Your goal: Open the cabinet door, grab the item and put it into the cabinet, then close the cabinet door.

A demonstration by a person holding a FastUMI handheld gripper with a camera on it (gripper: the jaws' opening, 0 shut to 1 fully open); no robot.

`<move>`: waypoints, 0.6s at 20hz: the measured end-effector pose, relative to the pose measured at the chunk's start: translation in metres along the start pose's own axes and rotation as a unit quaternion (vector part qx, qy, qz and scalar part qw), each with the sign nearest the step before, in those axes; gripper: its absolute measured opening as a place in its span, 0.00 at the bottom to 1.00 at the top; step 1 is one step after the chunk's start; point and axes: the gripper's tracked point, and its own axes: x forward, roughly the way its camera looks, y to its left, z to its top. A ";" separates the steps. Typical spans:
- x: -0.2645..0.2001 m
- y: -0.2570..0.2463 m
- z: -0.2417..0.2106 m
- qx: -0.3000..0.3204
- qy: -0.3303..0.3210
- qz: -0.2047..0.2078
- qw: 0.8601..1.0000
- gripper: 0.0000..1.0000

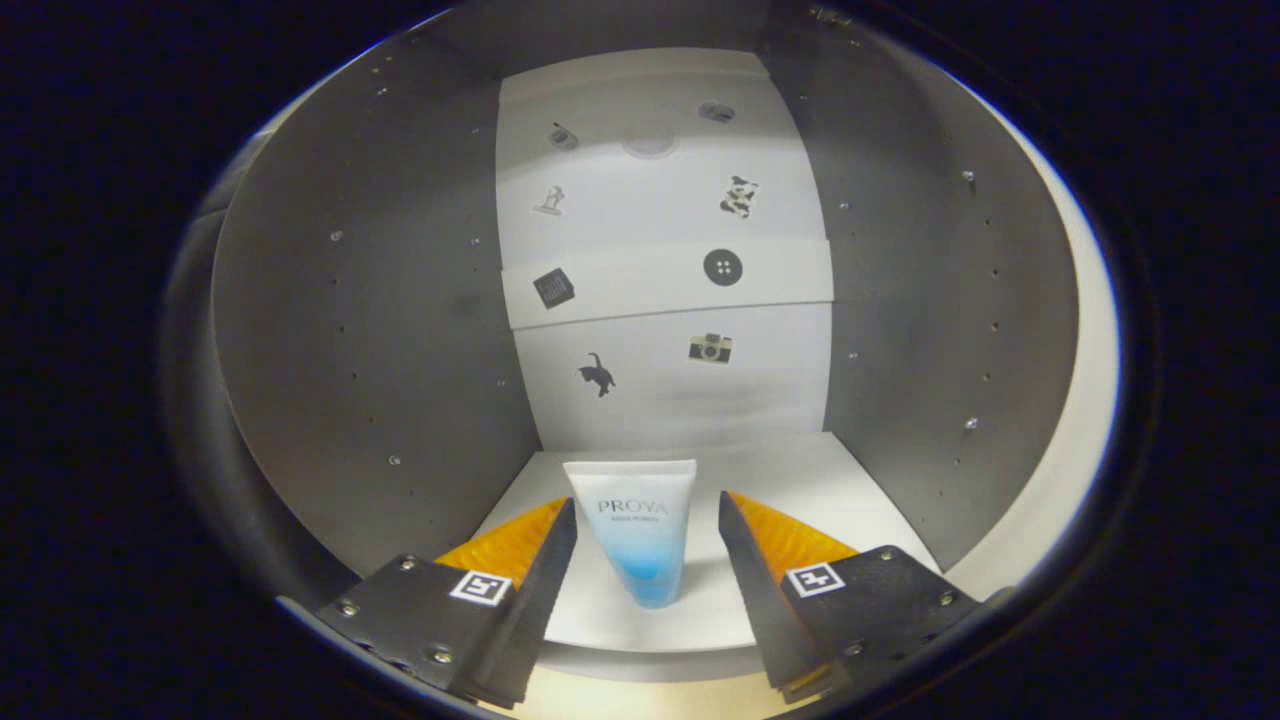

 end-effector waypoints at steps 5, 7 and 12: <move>-0.049 0.010 0.007 -0.006 -0.021 -0.005 1.000 0.88; -0.077 0.015 0.006 -0.005 -0.026 -0.007 1.000 0.90; -0.178 0.027 -0.007 -0.008 -0.036 -0.018 0.999 0.94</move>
